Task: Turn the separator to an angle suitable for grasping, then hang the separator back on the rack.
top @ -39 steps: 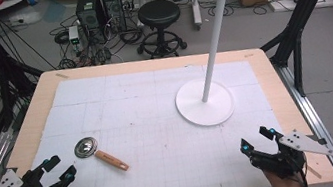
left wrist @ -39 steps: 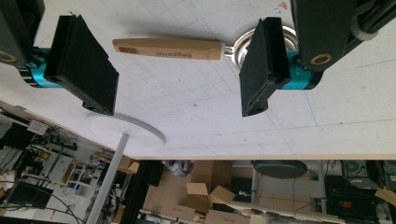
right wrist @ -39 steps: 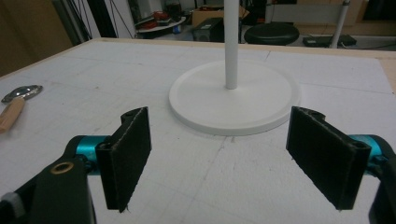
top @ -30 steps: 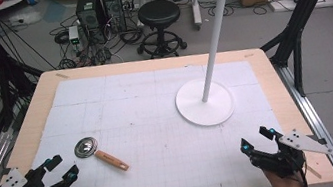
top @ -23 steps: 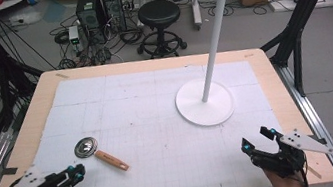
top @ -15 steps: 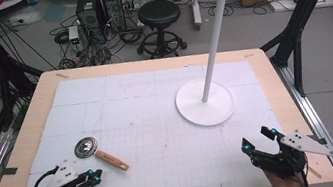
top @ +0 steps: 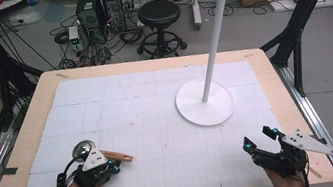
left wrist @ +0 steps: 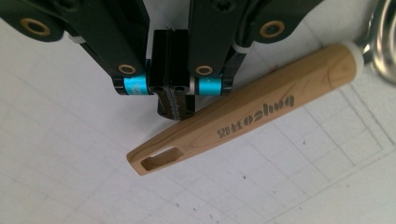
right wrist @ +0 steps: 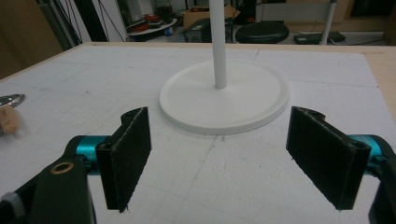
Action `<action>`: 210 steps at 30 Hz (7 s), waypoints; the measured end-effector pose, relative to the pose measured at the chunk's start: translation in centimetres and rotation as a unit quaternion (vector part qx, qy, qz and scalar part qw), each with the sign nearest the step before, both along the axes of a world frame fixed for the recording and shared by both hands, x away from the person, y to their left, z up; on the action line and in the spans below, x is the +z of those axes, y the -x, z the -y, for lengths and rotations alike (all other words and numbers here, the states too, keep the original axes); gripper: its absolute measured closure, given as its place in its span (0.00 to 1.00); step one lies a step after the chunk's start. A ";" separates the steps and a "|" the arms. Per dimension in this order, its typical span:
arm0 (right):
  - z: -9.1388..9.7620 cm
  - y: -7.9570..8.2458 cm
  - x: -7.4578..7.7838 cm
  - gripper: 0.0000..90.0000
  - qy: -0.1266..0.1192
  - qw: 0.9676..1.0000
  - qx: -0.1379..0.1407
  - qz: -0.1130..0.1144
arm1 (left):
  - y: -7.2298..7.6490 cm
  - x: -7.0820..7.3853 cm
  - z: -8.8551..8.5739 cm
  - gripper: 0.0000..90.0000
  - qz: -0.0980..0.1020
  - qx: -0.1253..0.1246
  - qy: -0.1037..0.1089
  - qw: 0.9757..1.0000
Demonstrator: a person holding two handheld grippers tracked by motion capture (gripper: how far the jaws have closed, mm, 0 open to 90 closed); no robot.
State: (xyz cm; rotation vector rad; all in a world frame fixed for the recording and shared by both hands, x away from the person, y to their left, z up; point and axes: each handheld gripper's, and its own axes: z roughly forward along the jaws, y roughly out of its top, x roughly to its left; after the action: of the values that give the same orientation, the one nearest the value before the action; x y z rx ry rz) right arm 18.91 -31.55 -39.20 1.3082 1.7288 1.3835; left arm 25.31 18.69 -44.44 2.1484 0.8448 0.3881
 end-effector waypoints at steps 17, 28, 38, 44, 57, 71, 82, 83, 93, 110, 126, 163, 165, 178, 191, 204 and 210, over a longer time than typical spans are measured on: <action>0.0 0.0 0.0 0.24 -0.002 1.000 -0.002 -0.004 | -6.0 2.9 -5.5 1.00 0.008 0.089 0.022 0.996; 0.2 0.0 0.0 0.24 -0.003 1.000 -0.003 -0.003 | -6.2 1.0 -5.5 1.00 -0.027 0.059 -0.054 0.996; 0.3 0.0 0.0 0.24 -0.004 1.000 -0.010 -0.006 | -4.0 1.0 -6.6 1.00 -0.035 0.032 -0.046 0.998; 0.2 -0.1 0.0 0.25 -0.004 1.000 -0.012 -0.011 | -3.6 0.8 -6.6 1.00 -0.029 0.039 -0.042 0.998; 0.3 0.0 0.0 0.25 -0.004 1.000 -0.014 -0.010 | -2.5 0.7 -7.2 1.00 -0.030 0.051 -0.004 0.998; 0.2 0.1 0.3 0.22 0.007 1.000 -0.011 0.004 | 1.8 3.6 -9.3 0.48 0.088 0.114 0.191 0.971; -0.2 0.2 1.0 0.20 0.032 0.999 -0.004 0.019 | 5.0 5.5 -8.9 0.24 0.145 0.127 0.232 0.953; -0.2 0.2 1.0 0.20 0.032 0.999 -0.004 0.019 | 5.0 5.5 -8.9 0.25 0.145 0.127 0.232 0.953; -0.5 0.5 1.2 0.20 0.036 0.999 0.001 0.024 | 5.0 5.4 -8.3 0.23 0.151 0.115 0.215 0.958; -0.4 0.4 1.1 0.20 0.035 0.999 0.000 0.019 | 3.7 4.9 -7.7 0.23 0.124 0.125 0.177 0.968; -0.5 0.3 0.8 0.21 0.040 0.999 0.005 0.011 | -2.6 2.4 -5.1 0.29 0.013 0.128 0.081 0.988; -0.2 0.3 0.8 0.21 0.039 0.999 -0.002 0.009 | -4.9 0.8 -2.8 0.74 -0.048 0.138 -0.016 0.989; -0.2 0.3 0.8 0.21 0.040 0.999 -0.002 0.010 | -5.0 0.8 -2.8 0.75 -0.050 0.136 -0.014 0.989; -0.1 0.4 0.8 0.21 0.039 0.999 -0.003 0.009 | -4.9 0.9 -3.2 0.75 -0.063 0.132 0.000 0.989; -0.1 0.3 0.7 0.21 0.039 0.999 -0.004 0.007 | -4.3 1.6 -3.5 0.74 -0.056 0.129 0.022 0.990; 0.0 0.3 0.7 0.21 0.038 0.999 -0.003 0.007 | -4.1 1.7 -3.4 0.77 -0.061 0.120 0.015 0.991; -0.1 0.3 0.7 0.21 0.035 0.999 -0.002 0.004 | -4.5 1.5 -3.1 0.75 -0.098 0.108 -0.007 0.989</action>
State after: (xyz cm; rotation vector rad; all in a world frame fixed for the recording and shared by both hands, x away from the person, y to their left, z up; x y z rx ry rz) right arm 18.60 -31.48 -38.51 1.2651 1.7524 1.3114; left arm 29.83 21.80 -42.89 2.1372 1.1961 0.2951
